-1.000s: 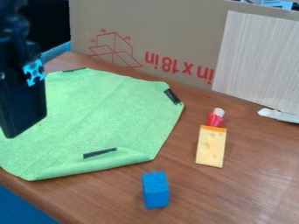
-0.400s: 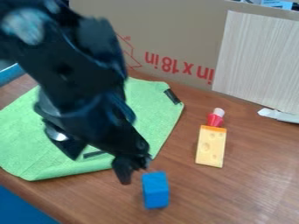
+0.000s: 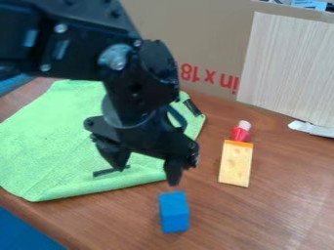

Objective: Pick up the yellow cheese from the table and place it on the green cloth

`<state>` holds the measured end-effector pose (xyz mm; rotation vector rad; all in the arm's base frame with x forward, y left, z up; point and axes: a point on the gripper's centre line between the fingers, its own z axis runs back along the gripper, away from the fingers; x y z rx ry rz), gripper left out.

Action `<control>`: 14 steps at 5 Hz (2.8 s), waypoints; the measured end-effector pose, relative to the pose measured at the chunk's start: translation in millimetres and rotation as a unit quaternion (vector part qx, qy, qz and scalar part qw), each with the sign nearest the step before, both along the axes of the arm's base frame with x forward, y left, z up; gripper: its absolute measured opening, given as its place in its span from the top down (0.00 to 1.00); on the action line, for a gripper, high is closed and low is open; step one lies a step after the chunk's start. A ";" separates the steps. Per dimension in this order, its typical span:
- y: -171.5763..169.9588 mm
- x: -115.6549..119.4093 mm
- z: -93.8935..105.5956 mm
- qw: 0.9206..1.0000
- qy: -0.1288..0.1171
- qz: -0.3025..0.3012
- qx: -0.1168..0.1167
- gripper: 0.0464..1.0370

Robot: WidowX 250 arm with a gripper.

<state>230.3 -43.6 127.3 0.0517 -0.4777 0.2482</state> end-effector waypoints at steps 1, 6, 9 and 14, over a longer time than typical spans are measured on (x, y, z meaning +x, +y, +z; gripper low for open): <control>-0.4 27.3 -2.8 0.999 -0.002 0.036 -0.018 0.04; -37.5 100.3 -31.3 0.996 0.004 0.086 -0.035 0.04; -44.6 126.0 -52.9 0.993 0.011 0.112 -0.033 0.04; -27.3 127.8 -76.7 0.991 0.050 0.123 -0.022 0.29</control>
